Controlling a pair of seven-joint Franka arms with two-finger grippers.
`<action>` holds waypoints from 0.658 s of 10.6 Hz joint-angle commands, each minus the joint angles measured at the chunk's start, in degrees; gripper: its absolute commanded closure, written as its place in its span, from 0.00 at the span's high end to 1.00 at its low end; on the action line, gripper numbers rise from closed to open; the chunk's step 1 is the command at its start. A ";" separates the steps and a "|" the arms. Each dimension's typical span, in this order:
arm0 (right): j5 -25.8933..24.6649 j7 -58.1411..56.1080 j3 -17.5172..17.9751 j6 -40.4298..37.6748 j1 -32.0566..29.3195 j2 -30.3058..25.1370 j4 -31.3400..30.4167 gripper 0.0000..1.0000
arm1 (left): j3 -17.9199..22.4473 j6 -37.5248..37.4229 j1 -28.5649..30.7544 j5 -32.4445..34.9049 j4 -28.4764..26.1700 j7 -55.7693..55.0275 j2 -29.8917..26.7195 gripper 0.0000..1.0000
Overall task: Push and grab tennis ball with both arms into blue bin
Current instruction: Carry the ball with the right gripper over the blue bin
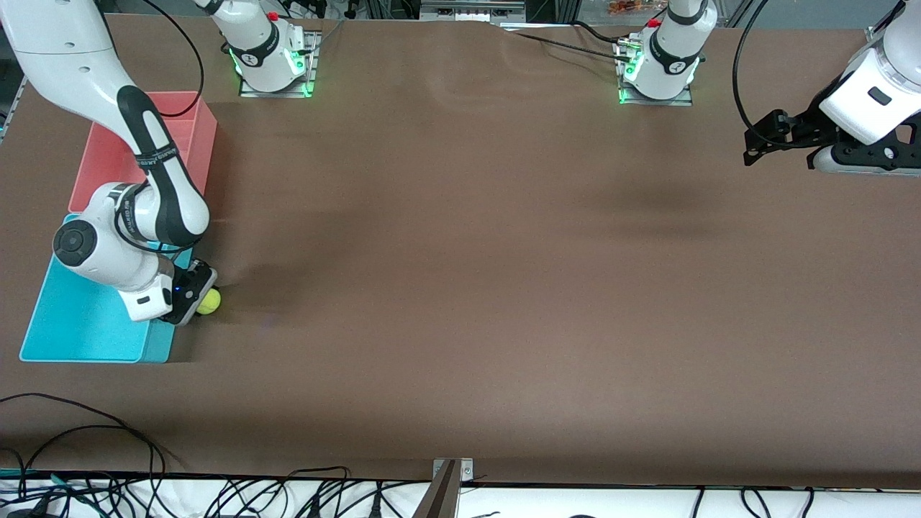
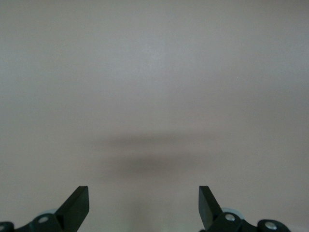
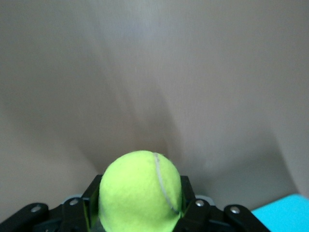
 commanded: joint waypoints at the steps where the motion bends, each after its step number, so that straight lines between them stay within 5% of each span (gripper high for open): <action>1: 0.22 1.12 -0.10 -7.21 1.14 -1.87 3.84 0.28 | 0.39 -1.57 -0.01 -0.29 2.09 -0.46 1.00 1.00; 4: 0.05 1.47 -0.54 -21.27 0.70 -5.99 9.30 0.28 | 0.48 -1.57 0.17 -0.30 2.00 -0.46 1.09 1.00; 7: -0.13 -1.85 -5.35 -26.91 0.61 -9.95 9.22 0.28 | 0.40 -1.57 0.43 -0.30 2.09 -0.46 1.09 1.00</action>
